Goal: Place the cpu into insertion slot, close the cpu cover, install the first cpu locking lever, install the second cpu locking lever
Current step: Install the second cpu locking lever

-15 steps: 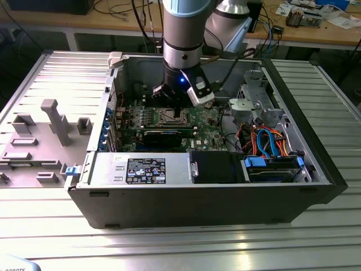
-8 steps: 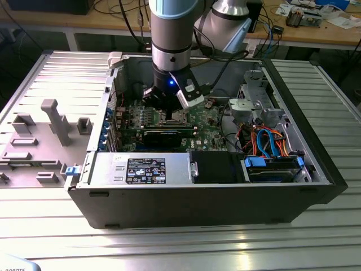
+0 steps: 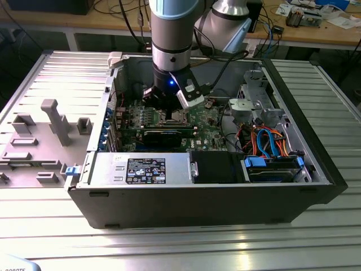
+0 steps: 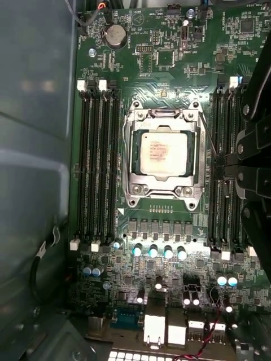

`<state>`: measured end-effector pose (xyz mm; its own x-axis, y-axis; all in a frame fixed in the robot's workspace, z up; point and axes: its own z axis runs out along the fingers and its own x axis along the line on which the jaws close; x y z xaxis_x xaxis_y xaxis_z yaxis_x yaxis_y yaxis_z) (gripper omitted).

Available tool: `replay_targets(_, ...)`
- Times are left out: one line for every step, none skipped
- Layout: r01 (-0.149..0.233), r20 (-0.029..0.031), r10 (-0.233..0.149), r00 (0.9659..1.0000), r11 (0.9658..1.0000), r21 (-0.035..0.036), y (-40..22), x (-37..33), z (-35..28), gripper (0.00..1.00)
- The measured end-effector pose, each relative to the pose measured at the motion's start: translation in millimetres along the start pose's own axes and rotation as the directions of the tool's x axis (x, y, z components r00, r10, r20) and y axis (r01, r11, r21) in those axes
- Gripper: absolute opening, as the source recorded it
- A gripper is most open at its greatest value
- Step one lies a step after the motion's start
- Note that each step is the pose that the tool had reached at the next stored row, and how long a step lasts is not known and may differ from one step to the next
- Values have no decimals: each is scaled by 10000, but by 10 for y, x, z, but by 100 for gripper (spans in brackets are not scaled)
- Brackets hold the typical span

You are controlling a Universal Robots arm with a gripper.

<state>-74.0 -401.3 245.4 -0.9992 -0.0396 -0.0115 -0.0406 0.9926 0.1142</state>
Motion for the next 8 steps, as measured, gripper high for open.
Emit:
replay_targets(0, -10, 0, 10000, 10000, -9, 0, 0, 1, 11)
replay_targets(7, -19, -7, 10000, 10000, -18, 0, 12, 1, 11)
replay_targets(17, -24, -17, 10000, 10000, -25, 0, 26, 3, 11)
replay_targets(27, -40, -27, 10000, 10000, -31, 1, 45, 10, 11)
replay_targets(37, -71, -37, 10000, 10000, -31, 0, 63, 19, 11)
replay_targets(45, -104, -45, 9999, 10000, -32, -1, 75, 35, 11)
replay_targets(47, -135, -47, 9999, 10000, -34, -4, 80, 58, 11)
replay_targets(49, -155, -49, 9999, 10000, -36, -6, 85, 83, 11)
